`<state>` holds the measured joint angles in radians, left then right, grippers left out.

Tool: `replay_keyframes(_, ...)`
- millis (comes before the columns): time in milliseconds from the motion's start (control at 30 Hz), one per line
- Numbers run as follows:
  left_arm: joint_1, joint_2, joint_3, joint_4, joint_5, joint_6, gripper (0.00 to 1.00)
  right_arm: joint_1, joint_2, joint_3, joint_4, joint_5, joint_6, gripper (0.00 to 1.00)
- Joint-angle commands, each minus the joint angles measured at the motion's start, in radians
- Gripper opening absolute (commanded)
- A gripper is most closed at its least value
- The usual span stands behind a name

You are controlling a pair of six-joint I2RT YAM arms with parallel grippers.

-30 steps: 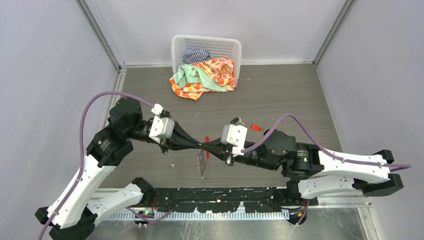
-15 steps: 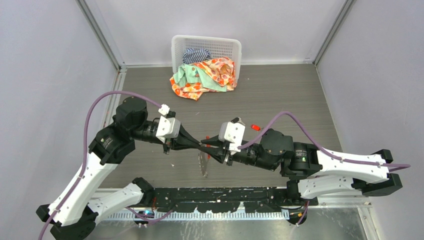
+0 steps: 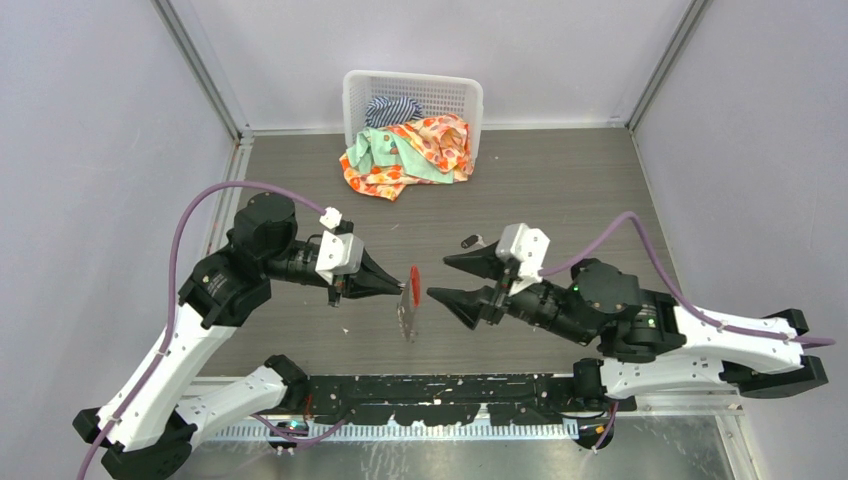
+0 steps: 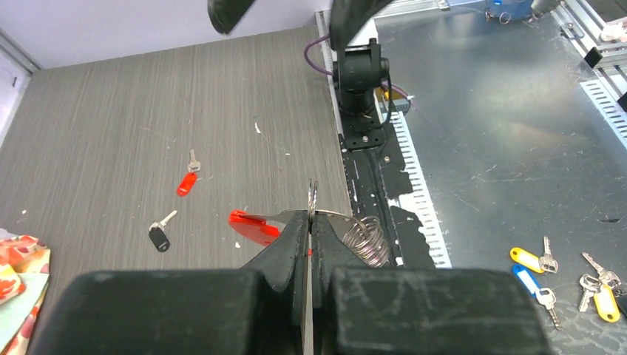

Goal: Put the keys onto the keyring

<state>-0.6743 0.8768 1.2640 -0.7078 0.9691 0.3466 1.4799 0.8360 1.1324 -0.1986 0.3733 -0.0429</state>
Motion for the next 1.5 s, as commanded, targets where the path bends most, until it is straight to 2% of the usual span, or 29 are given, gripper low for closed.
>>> replay_keyframes(0,0.006,-0.008,-0.006,0.044,-0.01,-0.008,0.0,0.001,-0.097,-0.076,-0.048,0.256,0.11,0.64)
replay_keyframes(133,0.009,-0.015,-0.025,-0.002,0.013,0.023,0.0,-0.023,-0.196,-0.244,0.0,0.606,0.148,0.71)
replay_keyframes(200,0.009,-0.015,-0.029,-0.018,0.014,0.029,0.0,-0.087,-0.229,-0.313,0.022,0.637,0.194,0.72)
replay_keyframes(267,0.008,-0.015,-0.025,-0.037,0.017,0.037,0.0,-0.21,-0.226,-0.342,-0.023,0.56,0.307,0.72)
replay_keyframes(333,0.009,-0.016,-0.022,-0.045,0.019,0.04,0.0,-0.376,-0.174,-0.348,-0.077,0.384,0.428,0.71)
replay_keyframes(433,0.009,-0.023,-0.021,-0.043,0.026,0.041,0.0,-0.618,0.027,-0.33,-0.067,0.067,0.56,0.7)
replay_keyframes(533,0.01,-0.026,-0.02,-0.054,0.025,0.042,0.0,-0.751,0.268,-0.241,-0.088,-0.063,0.596,0.64)
replay_keyframes(600,0.01,-0.032,-0.02,-0.066,0.022,0.044,0.0,-0.792,0.389,-0.201,-0.114,-0.047,0.636,0.62)
replay_keyframes(700,0.01,-0.041,-0.024,-0.083,0.024,0.051,0.0,-0.844,0.477,-0.179,-0.186,-0.018,0.731,0.64)
replay_keyframes(867,0.01,-0.046,-0.033,-0.098,0.042,0.06,0.0,-0.86,0.5,-0.233,-0.269,0.097,0.813,0.64)
replay_keyframes(1067,0.01,-0.048,-0.041,-0.092,0.059,0.062,0.0,-0.898,0.464,-0.328,-0.227,0.124,0.857,0.61)
replay_keyframes(1467,0.01,-0.061,-0.044,-0.097,0.076,0.057,0.0,-1.01,0.577,-0.358,-0.119,0.08,0.876,0.48)
